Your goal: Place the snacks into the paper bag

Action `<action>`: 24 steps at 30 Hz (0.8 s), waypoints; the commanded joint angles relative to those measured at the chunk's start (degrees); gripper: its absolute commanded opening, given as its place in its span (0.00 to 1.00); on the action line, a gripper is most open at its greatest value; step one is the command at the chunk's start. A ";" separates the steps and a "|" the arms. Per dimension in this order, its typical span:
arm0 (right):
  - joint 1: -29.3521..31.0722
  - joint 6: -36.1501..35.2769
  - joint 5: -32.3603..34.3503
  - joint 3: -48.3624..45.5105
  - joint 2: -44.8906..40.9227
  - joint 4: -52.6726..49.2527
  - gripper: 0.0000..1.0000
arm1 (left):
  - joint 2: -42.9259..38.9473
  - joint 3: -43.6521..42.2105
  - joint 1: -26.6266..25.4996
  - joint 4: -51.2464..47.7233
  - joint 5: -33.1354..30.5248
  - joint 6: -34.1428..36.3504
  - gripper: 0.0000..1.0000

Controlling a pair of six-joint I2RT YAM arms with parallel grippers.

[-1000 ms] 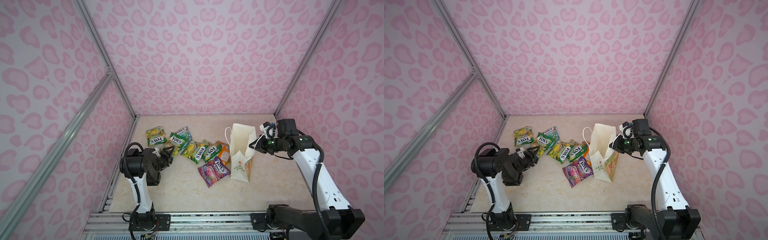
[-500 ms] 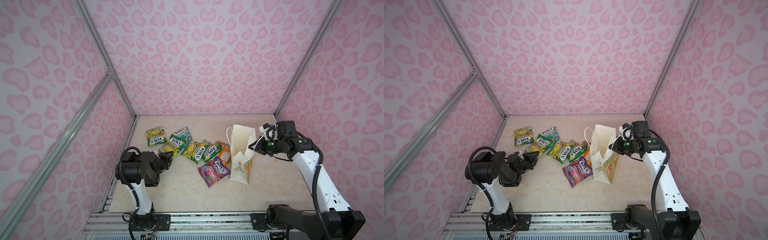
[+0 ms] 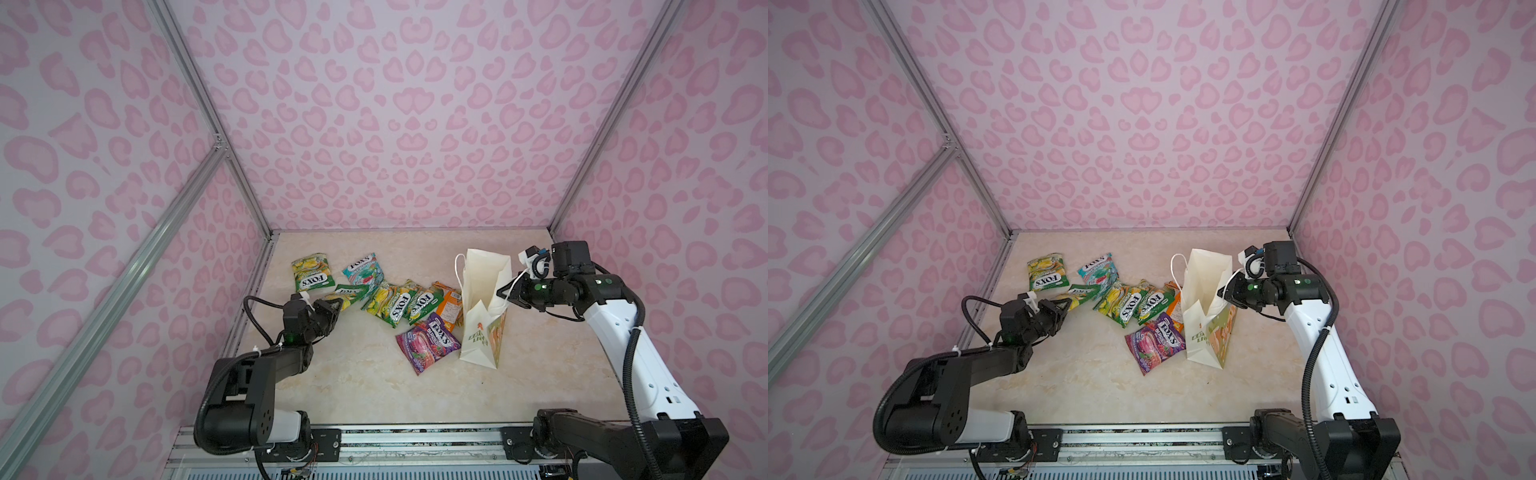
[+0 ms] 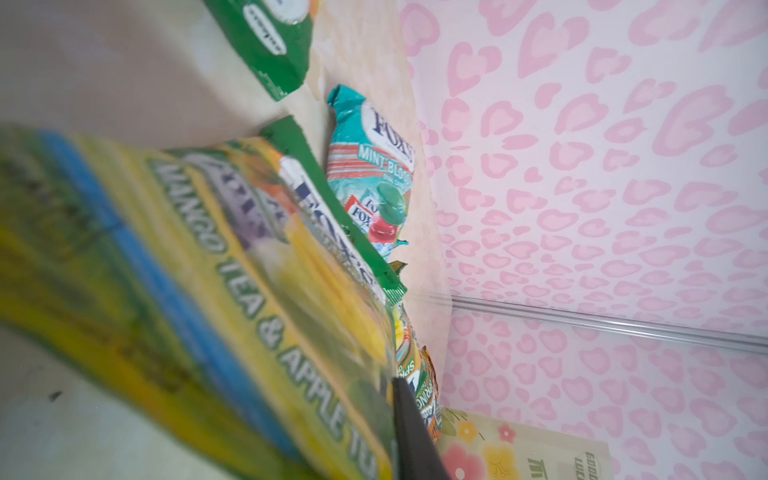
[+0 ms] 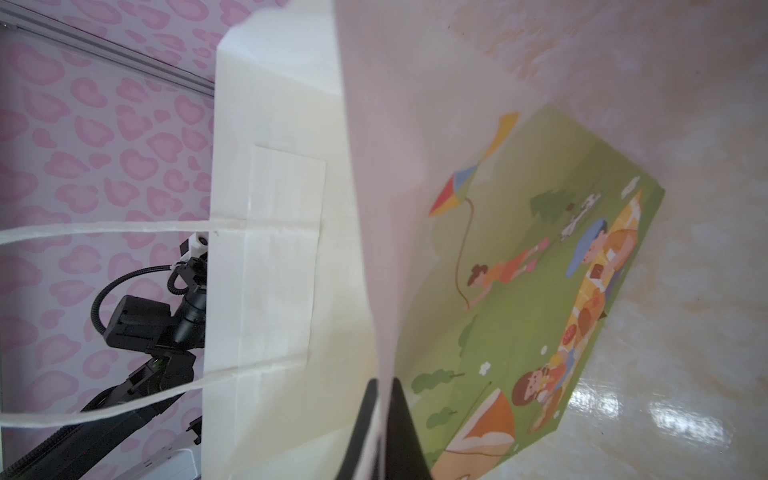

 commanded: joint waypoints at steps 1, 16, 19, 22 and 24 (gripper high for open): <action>0.06 -0.37 0.31 -0.40 0.31 1.39 0.00 | -8.51 2.49 0.07 -16.02 -4.77 8.94 0.15; -0.20 -0.99 0.93 -0.45 0.40 1.39 0.00 | -28.56 19.88 -0.08 -50.43 -4.54 25.13 0.14; -0.20 -1.20 1.01 -0.31 0.40 1.39 0.00 | -29.83 26.53 -0.27 -56.46 -3.70 29.47 0.15; -0.20 -1.25 1.02 -0.45 0.58 1.35 0.00 | -29.91 31.93 -0.69 -59.67 -1.50 32.95 0.15; -0.21 -1.29 1.01 -0.55 0.49 1.57 0.00 | -29.55 34.84 -1.21 -60.69 -0.35 34.68 0.15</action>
